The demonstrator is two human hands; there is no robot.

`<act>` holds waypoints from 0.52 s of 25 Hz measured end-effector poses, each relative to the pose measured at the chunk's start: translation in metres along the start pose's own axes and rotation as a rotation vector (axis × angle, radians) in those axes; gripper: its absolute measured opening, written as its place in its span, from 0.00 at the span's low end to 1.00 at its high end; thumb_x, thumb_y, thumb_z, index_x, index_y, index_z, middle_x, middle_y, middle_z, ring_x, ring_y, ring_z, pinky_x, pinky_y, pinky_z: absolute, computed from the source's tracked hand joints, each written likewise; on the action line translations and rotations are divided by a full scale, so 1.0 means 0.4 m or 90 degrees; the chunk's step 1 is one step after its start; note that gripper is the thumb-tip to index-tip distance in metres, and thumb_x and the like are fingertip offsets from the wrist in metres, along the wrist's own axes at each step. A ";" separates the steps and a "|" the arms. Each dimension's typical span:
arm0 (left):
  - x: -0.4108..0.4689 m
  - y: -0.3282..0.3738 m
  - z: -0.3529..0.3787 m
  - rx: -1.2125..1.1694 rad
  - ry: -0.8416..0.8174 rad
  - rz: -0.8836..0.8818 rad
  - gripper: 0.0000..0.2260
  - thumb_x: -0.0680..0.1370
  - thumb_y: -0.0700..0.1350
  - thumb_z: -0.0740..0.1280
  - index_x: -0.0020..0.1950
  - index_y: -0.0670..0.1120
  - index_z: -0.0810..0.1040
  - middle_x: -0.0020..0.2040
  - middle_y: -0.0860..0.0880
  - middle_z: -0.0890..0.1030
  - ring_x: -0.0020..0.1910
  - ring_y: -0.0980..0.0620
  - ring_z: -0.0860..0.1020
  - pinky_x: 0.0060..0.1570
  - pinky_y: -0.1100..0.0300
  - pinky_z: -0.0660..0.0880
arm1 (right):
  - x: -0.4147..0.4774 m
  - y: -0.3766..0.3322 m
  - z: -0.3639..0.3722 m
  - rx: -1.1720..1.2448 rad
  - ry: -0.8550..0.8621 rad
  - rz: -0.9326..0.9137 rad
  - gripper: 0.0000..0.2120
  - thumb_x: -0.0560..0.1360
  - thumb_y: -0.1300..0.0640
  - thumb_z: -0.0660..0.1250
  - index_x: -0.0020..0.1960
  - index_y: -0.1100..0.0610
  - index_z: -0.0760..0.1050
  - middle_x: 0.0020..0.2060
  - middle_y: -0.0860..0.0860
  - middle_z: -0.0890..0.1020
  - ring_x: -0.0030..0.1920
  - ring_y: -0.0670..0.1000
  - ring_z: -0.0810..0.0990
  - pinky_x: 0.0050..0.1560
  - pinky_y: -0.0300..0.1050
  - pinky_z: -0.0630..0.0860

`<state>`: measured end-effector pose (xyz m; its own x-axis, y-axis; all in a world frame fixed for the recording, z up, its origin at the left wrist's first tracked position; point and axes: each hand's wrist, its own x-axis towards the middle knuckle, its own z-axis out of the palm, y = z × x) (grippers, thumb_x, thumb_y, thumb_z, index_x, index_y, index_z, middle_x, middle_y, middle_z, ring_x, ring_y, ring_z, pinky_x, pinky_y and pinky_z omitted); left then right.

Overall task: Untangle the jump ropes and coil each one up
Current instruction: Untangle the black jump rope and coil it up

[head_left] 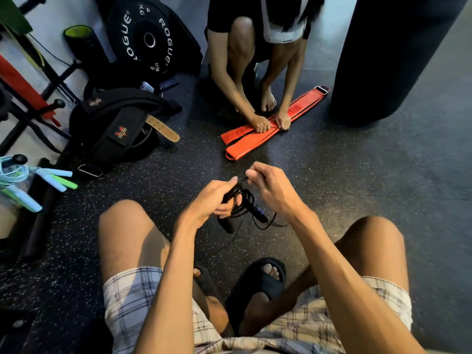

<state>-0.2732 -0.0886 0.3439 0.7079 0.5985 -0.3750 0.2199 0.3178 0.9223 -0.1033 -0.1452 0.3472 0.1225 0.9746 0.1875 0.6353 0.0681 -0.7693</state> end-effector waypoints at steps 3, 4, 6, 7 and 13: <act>-0.005 0.015 0.006 -0.118 -0.028 0.030 0.23 0.83 0.53 0.56 0.35 0.41 0.74 0.21 0.52 0.56 0.22 0.53 0.53 0.27 0.56 0.49 | 0.008 0.009 0.005 0.028 0.033 0.041 0.14 0.81 0.54 0.62 0.37 0.53 0.71 0.28 0.43 0.73 0.30 0.39 0.71 0.34 0.31 0.65; -0.004 0.017 0.010 -0.159 -0.020 0.042 0.21 0.83 0.52 0.56 0.35 0.42 0.74 0.22 0.52 0.56 0.22 0.53 0.52 0.28 0.55 0.49 | 0.008 0.014 0.010 0.042 0.045 0.066 0.15 0.81 0.52 0.63 0.37 0.52 0.70 0.27 0.43 0.72 0.29 0.40 0.70 0.33 0.32 0.64; -0.002 0.017 0.012 -0.247 0.012 0.060 0.20 0.83 0.51 0.57 0.36 0.42 0.74 0.22 0.53 0.56 0.22 0.54 0.53 0.28 0.56 0.49 | 0.001 0.028 0.022 0.092 0.061 0.108 0.15 0.81 0.50 0.63 0.37 0.51 0.68 0.27 0.43 0.70 0.29 0.41 0.67 0.33 0.36 0.65; 0.000 0.015 0.008 -0.295 0.030 0.068 0.19 0.83 0.51 0.58 0.37 0.42 0.75 0.23 0.53 0.56 0.23 0.55 0.53 0.29 0.57 0.50 | -0.007 0.038 0.032 0.128 0.060 0.134 0.14 0.81 0.50 0.62 0.38 0.51 0.68 0.28 0.44 0.71 0.29 0.41 0.67 0.33 0.39 0.66; 0.024 0.008 -0.017 -0.509 0.142 0.165 0.19 0.85 0.52 0.51 0.46 0.42 0.74 0.25 0.53 0.62 0.25 0.56 0.59 0.32 0.61 0.60 | -0.101 0.119 0.070 0.164 -0.100 0.256 0.09 0.81 0.52 0.64 0.48 0.57 0.69 0.30 0.53 0.80 0.27 0.49 0.79 0.30 0.43 0.74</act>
<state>-0.2705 -0.0768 0.3427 0.5039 0.8272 -0.2485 -0.5266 0.5223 0.6707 -0.0992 -0.1754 0.2859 0.1902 0.9535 -0.2340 0.3506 -0.2886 -0.8910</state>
